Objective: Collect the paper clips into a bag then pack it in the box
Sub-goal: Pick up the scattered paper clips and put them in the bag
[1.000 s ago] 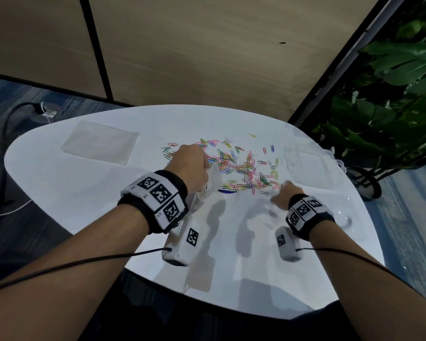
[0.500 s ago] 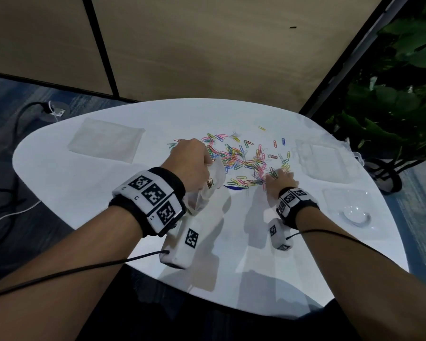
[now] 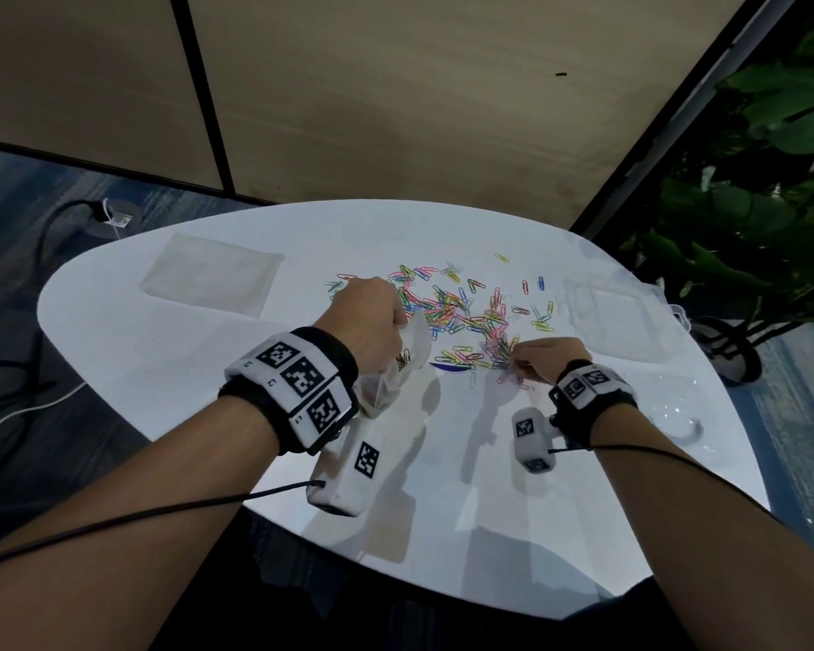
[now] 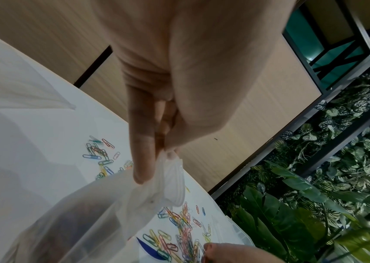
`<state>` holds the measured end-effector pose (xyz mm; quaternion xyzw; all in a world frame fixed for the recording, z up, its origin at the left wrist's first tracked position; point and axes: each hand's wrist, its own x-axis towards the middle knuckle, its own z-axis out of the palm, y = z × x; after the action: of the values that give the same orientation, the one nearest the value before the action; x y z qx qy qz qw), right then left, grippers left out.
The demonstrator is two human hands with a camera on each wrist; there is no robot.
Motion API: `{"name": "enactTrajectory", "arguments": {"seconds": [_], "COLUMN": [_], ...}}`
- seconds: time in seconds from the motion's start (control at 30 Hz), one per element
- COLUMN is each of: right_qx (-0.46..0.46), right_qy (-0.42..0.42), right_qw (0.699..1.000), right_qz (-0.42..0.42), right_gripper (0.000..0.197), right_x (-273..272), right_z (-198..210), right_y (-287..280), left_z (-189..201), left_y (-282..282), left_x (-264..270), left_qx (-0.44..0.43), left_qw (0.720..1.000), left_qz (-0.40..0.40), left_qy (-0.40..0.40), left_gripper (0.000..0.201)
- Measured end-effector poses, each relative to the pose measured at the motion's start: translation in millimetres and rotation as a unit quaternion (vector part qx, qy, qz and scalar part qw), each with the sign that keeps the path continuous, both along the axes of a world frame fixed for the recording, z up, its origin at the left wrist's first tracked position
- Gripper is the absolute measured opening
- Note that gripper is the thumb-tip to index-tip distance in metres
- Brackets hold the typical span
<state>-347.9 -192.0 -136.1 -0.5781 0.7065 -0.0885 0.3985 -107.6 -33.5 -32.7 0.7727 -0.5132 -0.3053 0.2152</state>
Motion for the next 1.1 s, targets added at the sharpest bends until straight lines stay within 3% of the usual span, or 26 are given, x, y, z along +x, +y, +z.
{"name": "enactTrajectory", "arguments": {"seconds": [0.03,0.07,0.13,0.27,0.4,0.5,0.7,0.77,0.83,0.9,0.97,1.03,1.1], "right_qx": [0.059,0.095,0.137,0.198,0.223,0.208,0.063,-0.025,-0.067,-0.066,-0.07,-0.038,0.061], "right_qy": [-0.137,-0.253,-0.373,-0.483,-0.516,-0.464,-0.278,-0.192,-0.161,-0.188,-0.165,-0.051,0.078], "right_qw": [0.986,0.953,0.9,0.842,0.824,0.861,0.951,0.962,0.953,0.952,0.966,0.986,0.989], "right_qz": [-0.076,-0.136,-0.178,-0.138,-0.071,0.021,0.119,0.19,0.246,0.23,0.188,0.155,0.109], "right_gripper": [0.012,0.011,0.014,0.02,0.015,0.008,0.023,0.03,0.029,0.023,0.016,0.02,0.038], "right_x": [2,5,15,43,71,88,101,100,95,84,59,20,-15], "right_z": [7,13,31,73,93,90,70,68,73,81,81,70,52], "right_y": [3,7,16,38,68,84,98,98,95,84,64,45,37], "left_z": [0,0,0,1,1,3,2,2,2,2,3,4,4], "left_y": [1,1,1,0,0,0,1,1,0,0,0,0,0], "left_x": [0,1,1,-1,-4,-6,-5,-5,-5,-4,-1,1,1], "left_qx": [-0.002,-0.004,-0.002,0.004,-0.003,-0.008,-0.013,-0.014,-0.014,-0.011,-0.007,-0.001,0.004], "left_qw": [1.0,1.0,1.0,1.0,1.0,1.0,0.999,0.999,0.999,0.999,1.0,1.0,1.0], "left_qz": [0.001,0.002,0.001,0.004,0.003,0.013,0.025,0.024,0.024,0.027,0.026,0.022,0.019], "left_qy": [0.001,0.001,-0.002,0.0,-0.004,0.007,0.021,0.022,0.018,0.016,0.015,0.015,0.013], "left_gripper": [0.029,0.028,0.026,0.026,0.025,0.027,0.023,0.023,0.025,0.027,0.028,0.03,0.031]}}
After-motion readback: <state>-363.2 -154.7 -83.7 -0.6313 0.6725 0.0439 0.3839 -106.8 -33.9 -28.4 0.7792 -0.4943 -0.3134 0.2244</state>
